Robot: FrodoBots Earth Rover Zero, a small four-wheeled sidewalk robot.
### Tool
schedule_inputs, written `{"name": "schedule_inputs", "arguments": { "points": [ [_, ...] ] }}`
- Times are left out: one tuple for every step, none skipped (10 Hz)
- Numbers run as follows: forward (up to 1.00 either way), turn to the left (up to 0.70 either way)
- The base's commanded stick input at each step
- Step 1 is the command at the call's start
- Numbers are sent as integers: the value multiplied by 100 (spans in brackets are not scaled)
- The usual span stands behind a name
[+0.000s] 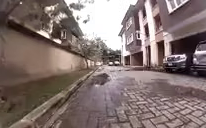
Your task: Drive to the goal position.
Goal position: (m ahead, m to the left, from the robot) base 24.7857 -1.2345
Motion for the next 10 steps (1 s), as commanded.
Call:
{"name": "schedule_inputs", "arguments": {
  "points": [
    [50,-4],
    [50,0],
    [50,0],
    [50,0],
    [50,0],
    [50,0],
    [50,0],
    [50,0],
    [50,0],
    [50,0]
  ]
}}
